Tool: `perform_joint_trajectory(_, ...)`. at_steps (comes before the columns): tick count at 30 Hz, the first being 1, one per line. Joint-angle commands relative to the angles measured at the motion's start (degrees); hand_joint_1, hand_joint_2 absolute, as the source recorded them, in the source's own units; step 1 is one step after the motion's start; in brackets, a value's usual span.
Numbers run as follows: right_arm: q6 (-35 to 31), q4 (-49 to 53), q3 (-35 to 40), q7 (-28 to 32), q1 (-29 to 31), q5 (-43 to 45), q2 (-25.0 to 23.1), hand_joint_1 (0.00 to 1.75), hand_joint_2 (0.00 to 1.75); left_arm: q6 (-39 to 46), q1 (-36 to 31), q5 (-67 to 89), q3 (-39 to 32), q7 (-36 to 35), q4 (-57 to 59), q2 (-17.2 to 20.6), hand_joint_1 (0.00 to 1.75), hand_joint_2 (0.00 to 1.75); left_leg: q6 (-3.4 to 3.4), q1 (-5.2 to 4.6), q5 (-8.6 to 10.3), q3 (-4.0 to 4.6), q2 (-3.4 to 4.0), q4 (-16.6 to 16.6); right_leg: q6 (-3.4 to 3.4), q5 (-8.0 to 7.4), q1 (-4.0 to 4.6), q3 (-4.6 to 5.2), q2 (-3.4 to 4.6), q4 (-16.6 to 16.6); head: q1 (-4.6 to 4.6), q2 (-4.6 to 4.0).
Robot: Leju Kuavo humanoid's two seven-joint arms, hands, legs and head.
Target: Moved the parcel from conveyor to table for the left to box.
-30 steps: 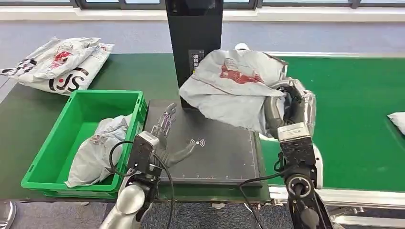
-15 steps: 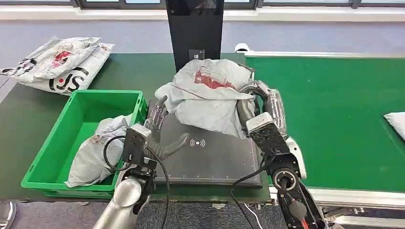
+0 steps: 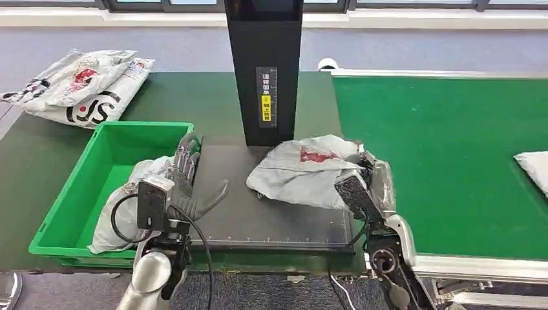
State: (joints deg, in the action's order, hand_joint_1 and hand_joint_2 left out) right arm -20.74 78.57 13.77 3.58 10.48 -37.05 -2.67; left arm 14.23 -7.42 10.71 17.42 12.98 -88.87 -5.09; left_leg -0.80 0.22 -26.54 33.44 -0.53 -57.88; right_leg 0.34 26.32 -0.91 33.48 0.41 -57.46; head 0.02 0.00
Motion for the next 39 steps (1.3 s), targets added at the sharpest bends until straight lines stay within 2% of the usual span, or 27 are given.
perform_joint_trajectory(1,0.1,-5.3,-3.2,-0.3,0.4,-0.2,0.7,1.75,1.75,-0.3,0.0,0.0,-2.4,-0.4,0.6,0.6,0.00,1.75,0.00,0.05,0.03,-0.15,0.08,0.1,-0.05,-0.05,0.07,-0.15,0.01,0.1,0.00,0.00)
perform_joint_trajectory(11,-0.1,-5.1,-4.6,-1.9,-1.2,-1.2,0.3,1.75,1.75,-0.5,-0.1,0.2,-2.2,-0.6,0.7,0.9,0.00,1.75,-0.01,0.04,0.03,-0.12,0.04,0.1,-0.04,-0.03,0.07,-0.13,-0.03,0.1,0.00,0.00)
perform_joint_trajectory(12,-0.7,-5.0,-4.7,-2.1,-1.9,-2.4,0.3,1.27,1.75,-0.5,-0.2,0.2,-2.1,-0.7,0.7,1.0,0.00,1.75,-0.01,0.01,0.02,-0.11,0.04,0.1,-0.03,-0.02,0.04,-0.10,-0.02,0.1,0.00,-0.02)
perform_joint_trajectory(13,-0.7,-4.9,-5.0,-2.1,-2.5,-2.5,0.0,0.00,1.75,-0.6,-0.2,0.3,-2.0,-0.7,0.8,1.1,0.00,1.75,-0.01,0.04,0.01,-0.10,-0.01,0.1,-0.02,0.00,0.07,-0.13,-0.06,0.1,-0.02,-0.02)
perform_joint_trajectory(21,1.8,-4.1,-5.8,-3.9,-3.8,-3.6,-0.9,0.00,1.75,-1.1,-1.3,0.7,-0.9,-1.1,1.7,1.1,0.00,1.75,-0.01,0.04,0.03,-0.13,0.02,0.1,-0.05,-0.03,0.06,-0.13,-0.06,0.1,0.00,-0.02)
perform_joint_trajectory(22,1.8,-3.3,-6.1,-3.9,-3.9,-3.3,-1.0,0.00,0.00,-1.1,-1.2,0.8,-0.9,-1.2,1.6,1.1,0.00,1.75,-0.01,0.02,0.03,-0.04,0.01,0.0,-0.03,-0.02,0.04,-0.04,-0.05,0.1,0.00,0.00)
perform_joint_trajectory(28,-2.9,17.8,-6.3,4.6,-9.5,7.1,-1.2,0.00,0.00,-0.2,0.1,3.4,-0.8,-1.0,0.7,1.1,0.00,1.75,-0.02,0.00,0.01,0.01,-0.03,0.0,-0.06,0.04,0.02,0.03,-0.13,0.0,0.00,-0.02)
perform_joint_trajectory(31,-5.1,24.2,-6.5,6.5,-11.1,7.3,-1.0,0.00,0.00,-0.1,0.3,3.6,-0.5,-0.4,0.6,1.0,0.00,1.75,0.00,-0.05,0.00,0.05,-0.05,0.0,-0.03,0.05,-0.03,0.07,-0.09,-0.1,-0.02,-0.02)
perform_joint_trajectory(36,-9.2,28.2,-6.8,10.0,-11.5,10.1,-1.5,0.00,0.00,0.9,-2.2,6.6,1.0,-0.4,2.4,1.1,0.00,1.75,0.00,0.02,-0.01,-0.01,-0.07,0.0,-0.05,0.04,0.04,-0.03,-0.14,0.0,-0.02,-0.02)
perform_joint_trajectory(39,-11.7,27.9,-6.5,11.7,-10.6,12.3,-1.0,0.00,0.00,1.9,-6.4,12.8,3.3,-3.0,6.2,1.6,0.00,1.75,0.02,0.02,0.02,0.04,-0.14,0.0,-0.03,0.04,0.03,0.00,-0.21,0.0,0.00,0.00)
